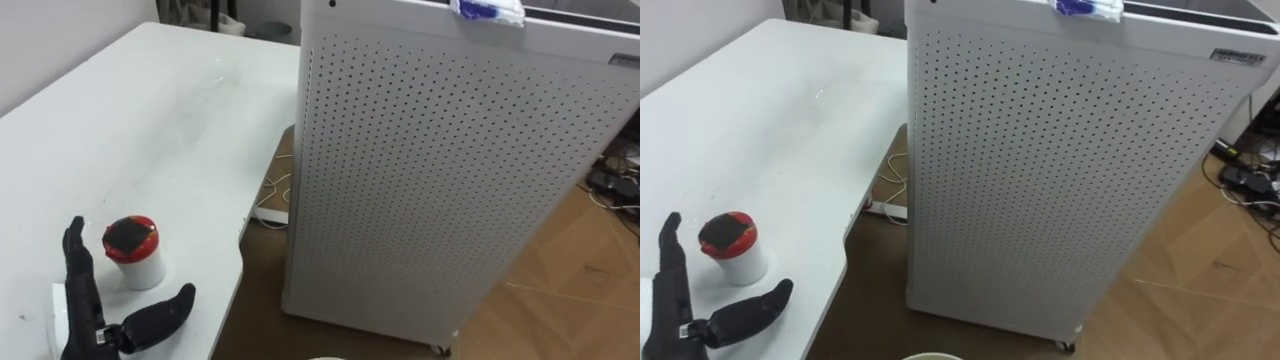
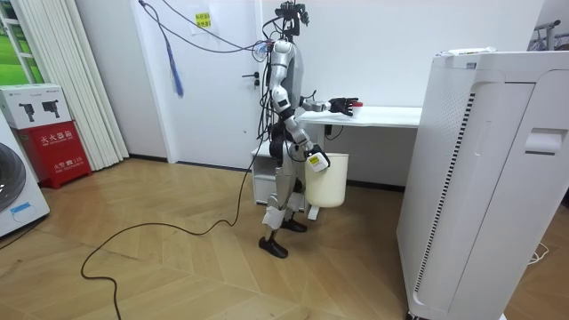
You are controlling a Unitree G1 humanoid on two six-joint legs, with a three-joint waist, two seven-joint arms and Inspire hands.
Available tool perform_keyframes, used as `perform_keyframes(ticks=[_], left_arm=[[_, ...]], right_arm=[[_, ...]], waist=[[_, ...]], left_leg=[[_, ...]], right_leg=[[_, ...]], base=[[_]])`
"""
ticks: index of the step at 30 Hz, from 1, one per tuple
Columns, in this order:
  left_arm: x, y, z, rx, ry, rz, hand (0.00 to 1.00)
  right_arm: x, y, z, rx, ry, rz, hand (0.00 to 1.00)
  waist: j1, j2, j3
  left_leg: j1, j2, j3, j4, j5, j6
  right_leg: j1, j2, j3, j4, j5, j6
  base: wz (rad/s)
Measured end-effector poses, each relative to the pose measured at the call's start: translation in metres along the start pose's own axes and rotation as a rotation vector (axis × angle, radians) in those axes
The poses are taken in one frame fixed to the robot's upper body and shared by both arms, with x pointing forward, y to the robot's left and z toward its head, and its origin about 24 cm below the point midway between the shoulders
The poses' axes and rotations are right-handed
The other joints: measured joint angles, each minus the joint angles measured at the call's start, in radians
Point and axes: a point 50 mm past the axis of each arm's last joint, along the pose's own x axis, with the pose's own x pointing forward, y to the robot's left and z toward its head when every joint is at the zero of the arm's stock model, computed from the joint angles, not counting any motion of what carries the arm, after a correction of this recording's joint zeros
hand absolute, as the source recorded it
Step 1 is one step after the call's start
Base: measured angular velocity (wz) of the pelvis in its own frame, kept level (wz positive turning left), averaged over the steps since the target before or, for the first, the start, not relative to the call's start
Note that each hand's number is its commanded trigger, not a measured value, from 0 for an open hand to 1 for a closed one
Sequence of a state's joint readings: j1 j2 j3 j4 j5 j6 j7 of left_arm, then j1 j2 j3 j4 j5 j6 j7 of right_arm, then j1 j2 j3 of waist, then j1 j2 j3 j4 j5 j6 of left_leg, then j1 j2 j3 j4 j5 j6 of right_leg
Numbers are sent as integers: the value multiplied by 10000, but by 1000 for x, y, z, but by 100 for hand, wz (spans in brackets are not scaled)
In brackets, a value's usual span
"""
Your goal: Pick garbage
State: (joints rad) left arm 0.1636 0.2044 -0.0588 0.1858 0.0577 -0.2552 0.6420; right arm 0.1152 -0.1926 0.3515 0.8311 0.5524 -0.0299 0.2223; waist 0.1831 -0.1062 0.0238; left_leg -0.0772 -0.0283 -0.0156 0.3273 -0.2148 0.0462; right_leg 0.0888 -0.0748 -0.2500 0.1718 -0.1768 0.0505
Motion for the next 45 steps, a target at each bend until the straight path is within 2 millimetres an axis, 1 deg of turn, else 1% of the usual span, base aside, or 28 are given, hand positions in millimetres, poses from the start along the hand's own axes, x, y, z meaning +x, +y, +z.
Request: perform_keyframes(ticks=[5,9,12,17,18,24,26,28,36,37,38,39,40,45], left_arm=[[1,4,-3,-199,391,366,0],[4,4,-5,-592,757,541,0],[5,5,-7,-641,873,680,0],[5,7,-7,-632,877,963,0],[6,7,-7,-633,873,1022,0],[10,5,-4,-696,774,1202,0],[12,3,-5,-655,823,1193,0],[12,3,-7,-683,956,1207,0],[14,3,-10,-897,1451,1211,0],[15,1,-9,-915,1438,1116,13],[16,0,-8,-934,1414,1061,52],[17,-1,-7,-972,1369,973,74],[19,-2,-5,-999,1329,897,100],[22,-8,-3,-1031,1331,607,100]], right_arm=[[-2,-1,-6,83,259,-45,100],[-3,-2,-9,120,364,-74,100],[-4,-2,-11,115,413,-88,100],[-3,0,-8,63,278,-9,100],[-3,1,-6,54,231,22,100],[-3,4,-3,5,66,84,100],[-3,4,-3,8,86,83,100],[-3,4,-4,18,135,76,100],[-4,4,-7,80,295,43,100],[-4,4,-7,81,295,36,100],[-4,4,-7,80,296,33,100],[-4,4,-7,80,296,34,100],[-4,4,-7,86,298,35,100],[-4,4,-7,90,325,41,100]], waist=[[-119,33,-22],[-174,148,-110],[-231,195,-118],[-376,158,-134],[-404,147,-138],[-445,65,-127],[-445,64,-120],[-447,60,-93],[-470,51,-83],[-470,55,-81],[-470,56,-80],[-470,53,-80],[-478,53,-80],[-501,50,-78]], left_leg=[[4,7,28,20,-1,2],[63,10,55,34,-1,3],[172,10,55,-48,-4,4],[185,3,79,-30,-5,2],[195,4,94,-27,-6,2],[201,27,105,29,-15,11],[201,60,106,55,-20,17],[188,75,109,123,-54,13],[163,112,114,184,-81,8],[164,115,114,183,-82,6],[164,116,115,181,-82,5],[165,120,124,172,-82,5],[165,127,143,172,-84,1],[159,142,214,159,-85,0]], right_leg=[[2,-2,35,2,1,-1],[57,-4,49,1,3,-5],[138,6,105,21,3,-5],[140,22,178,70,4,-6],[120,29,248,129,4,-6],[138,32,283,149,4,-6],[149,30,285,150,4,-6],[155,40,295,160,5,-7],[151,72,286,161,14,-23],[151,75,286,161,14,-23],[150,75,285,162,14,-23],[142,76,287,162,14,-23],[128,76,294,169,14,-23],[89,73,292,184,14,-23]], base=[[-1],[0],[-1],[-1],[-3],[-1],[0],[0],[0],[0],[0],[0],[-3],[-2]])
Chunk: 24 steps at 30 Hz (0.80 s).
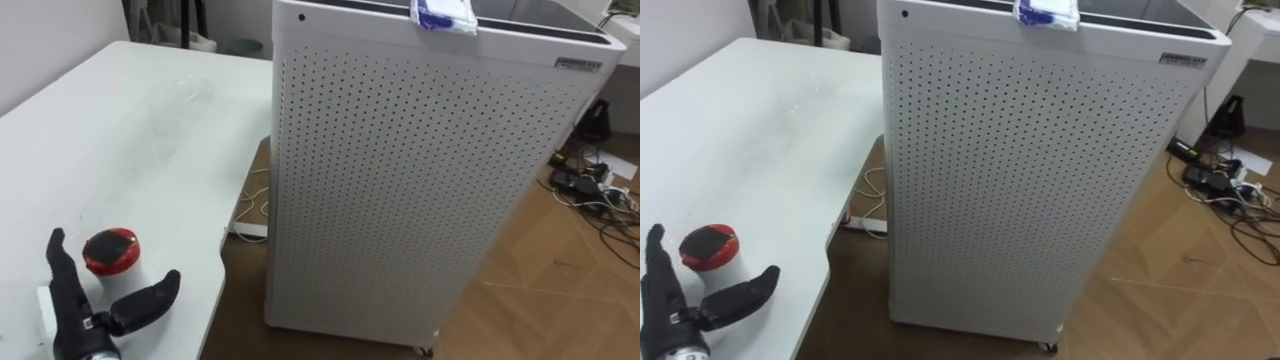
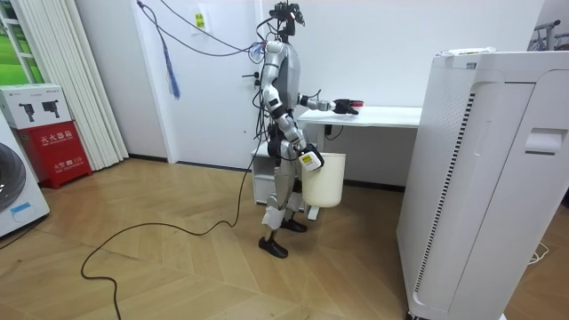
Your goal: Pick garbage
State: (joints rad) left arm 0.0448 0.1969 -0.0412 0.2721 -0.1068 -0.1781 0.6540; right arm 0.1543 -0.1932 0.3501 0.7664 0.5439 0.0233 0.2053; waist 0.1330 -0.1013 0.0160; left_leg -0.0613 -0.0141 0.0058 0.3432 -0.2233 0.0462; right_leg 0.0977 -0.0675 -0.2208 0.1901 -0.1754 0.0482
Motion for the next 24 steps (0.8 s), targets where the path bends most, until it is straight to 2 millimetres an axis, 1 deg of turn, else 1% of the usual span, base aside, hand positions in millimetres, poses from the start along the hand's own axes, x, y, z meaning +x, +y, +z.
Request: perform_keyframes(ticks=[2,6,11,18,21,24], left_arm=[[0,-1,-1,45,72,-118,100],[-2,-4,-2,6,190,-299,100],[3,-6,-2,38,272,-457,100],[3,-22,3,-159,292,-1598,100],[1,-25,2,-181,351,-1959,100],[-1,-30,2,-175,354,-2522,100]], right_arm=[[0,0,0,-4,-17,-1,100],[1,2,1,-337,2,10,100],[1,2,1,-541,32,-27,100],[1,2,2,-617,-13,-12,100],[2,3,3,-687,-62,10,100],[2,3,3,-647,-88,-24,100]], waist=[[-7,-1,-1],[-156,-33,-2],[-182,6,24],[-257,73,12],[-466,85,11],[-517,94,5]], left_leg=[[0,5,29,-4,0,0],[2,14,104,-5,0,0],[-56,54,183,26,-4,8],[-370,96,230,190,-9,17],[-405,93,207,221,-9,18],[-397,94,220,218,-9,18]], right_leg=[[-12,-3,1,0,0,0],[-37,-7,19,41,0,0],[-138,-16,30,163,3,-4],[-458,-7,50,337,22,-35],[-461,-11,32,331,22,-36],[-464,-14,39,331,22,-36]], base=[[-4],[-1],[-6],[-1],[0],[-1]])
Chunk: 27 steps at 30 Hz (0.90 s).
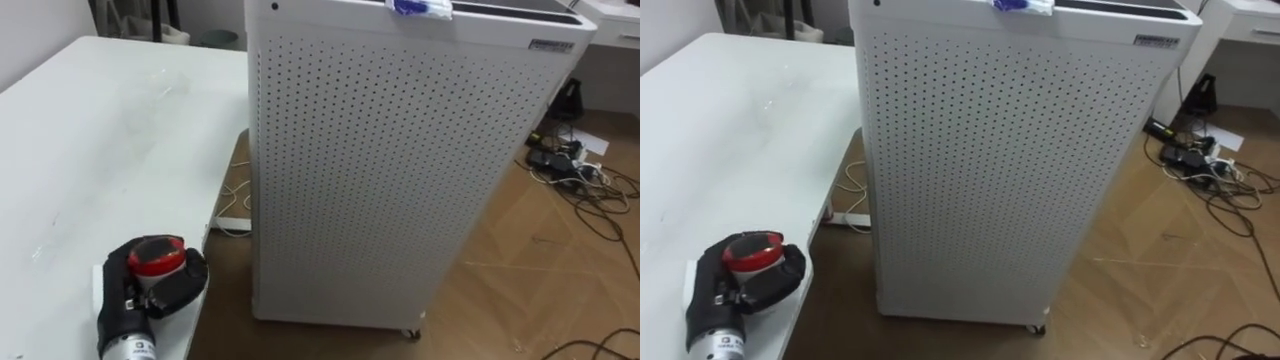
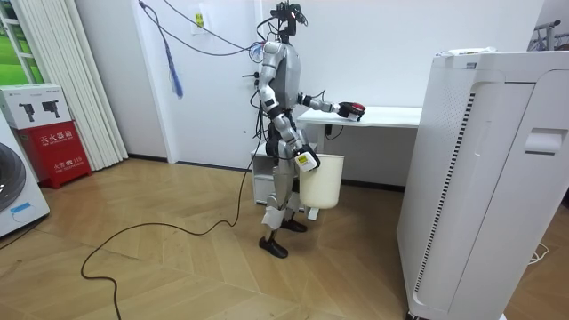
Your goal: Pick garbage
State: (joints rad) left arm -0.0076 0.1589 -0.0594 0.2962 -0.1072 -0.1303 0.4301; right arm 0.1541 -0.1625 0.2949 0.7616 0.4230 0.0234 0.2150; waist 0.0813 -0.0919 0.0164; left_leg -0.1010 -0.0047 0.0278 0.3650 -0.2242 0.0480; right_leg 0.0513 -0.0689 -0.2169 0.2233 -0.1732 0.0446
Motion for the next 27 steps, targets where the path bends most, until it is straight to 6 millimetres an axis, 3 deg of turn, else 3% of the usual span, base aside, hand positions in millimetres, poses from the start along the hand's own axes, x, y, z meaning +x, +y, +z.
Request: perform_keyframes(ticks=[8,11,16,23,27], left_arm=[[-5,-16,1,-312,29,-826,100],[-5,-21,17,-686,-554,-1145,100],[-10,-33,46,-1203,-1699,-2153,100],[-17,-46,52,-1048,-2045,-3916,100],[-21,-52,57,-1017,-2271,-4601,100]], right_arm=[[1,-1,2,54,-54,-137,100],[2,-1,6,98,-163,-154,100],[9,0,29,-46,-730,-151,100],[10,-9,64,1,-1923,-589,100],[5,-19,76,22,-2427,-1004,100]], waist=[[-10,73,-22],[-12,89,-14],[-173,130,-11],[-513,230,-3],[-508,342,-53]], left_leg=[[-11,24,64,22,-3,3],[-115,75,130,152,-67,15],[-184,74,288,171,-81,53],[-231,104,387,243,-105,81],[-180,119,550,222,-103,84]], right_leg=[[-14,17,67,2,2,-4],[-95,51,143,10,16,-26],[-325,18,334,177,20,-28],[-378,10,332,176,20,-26],[-476,-3,477,225,20,-25]], base=[[-2],[-7],[-11],[-2],[-13]])
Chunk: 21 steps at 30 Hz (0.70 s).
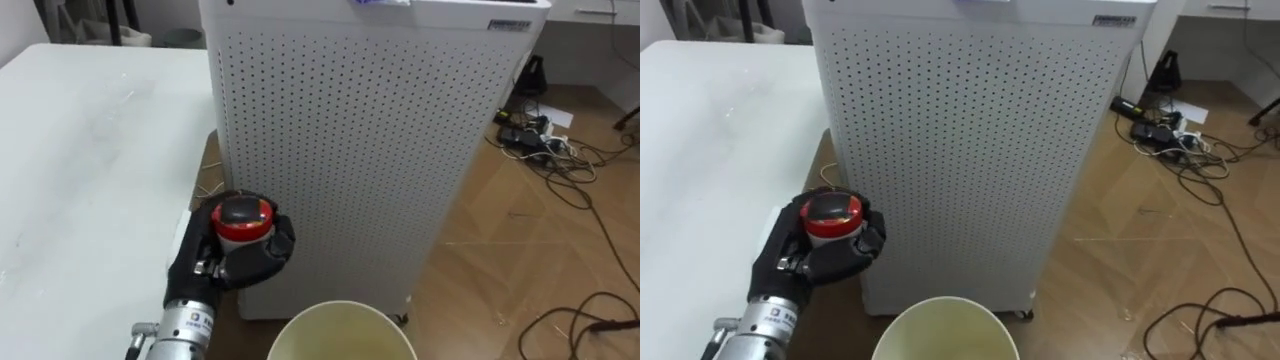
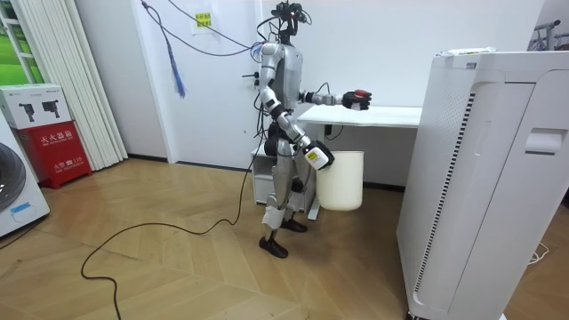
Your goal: Pick garbage
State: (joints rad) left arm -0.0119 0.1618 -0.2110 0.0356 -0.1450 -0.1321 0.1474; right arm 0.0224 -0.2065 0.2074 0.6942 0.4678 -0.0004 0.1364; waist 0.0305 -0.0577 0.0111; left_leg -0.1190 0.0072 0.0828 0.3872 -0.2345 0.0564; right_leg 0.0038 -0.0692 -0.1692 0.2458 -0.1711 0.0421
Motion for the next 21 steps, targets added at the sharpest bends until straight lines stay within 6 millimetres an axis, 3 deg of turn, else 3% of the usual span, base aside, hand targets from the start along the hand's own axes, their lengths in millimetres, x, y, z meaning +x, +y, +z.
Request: perform_keyframes(ticks=[12,15,16,18,21], left_arm=[[-2,-13,-1,24,60,-1409,98],[-3,-15,-2,28,86,-1622,86],[-3,-16,-2,16,109,-1699,70],[-4,-19,-3,-3,156,-1953,0],[-8,-26,-7,-53,370,-2524,0]], right_arm=[[3,-3,20,-170,-693,-419,100],[3,-3,21,-169,-731,-457,100],[3,-3,21,-159,-736,-462,100],[3,-3,22,-187,-764,-460,100],[3,-3,24,-210,-831,-432,100]], waist=[[-34,97,38],[-52,98,43],[-71,104,47],[-99,124,60],[-187,167,86]], left_leg=[[79,53,263,-234,2,0],[85,54,289,-268,2,0],[84,51,286,-268,2,0],[81,48,283,-278,2,0],[78,46,271,-279,2,-1]], right_leg=[[-164,-12,61,141,-1,2],[-195,-16,56,137,-2,2],[-194,-17,42,127,-2,2],[-199,-17,47,118,-2,3],[-227,-16,44,118,-3,4]], base=[[-7],[-3],[0],[0],[0]])
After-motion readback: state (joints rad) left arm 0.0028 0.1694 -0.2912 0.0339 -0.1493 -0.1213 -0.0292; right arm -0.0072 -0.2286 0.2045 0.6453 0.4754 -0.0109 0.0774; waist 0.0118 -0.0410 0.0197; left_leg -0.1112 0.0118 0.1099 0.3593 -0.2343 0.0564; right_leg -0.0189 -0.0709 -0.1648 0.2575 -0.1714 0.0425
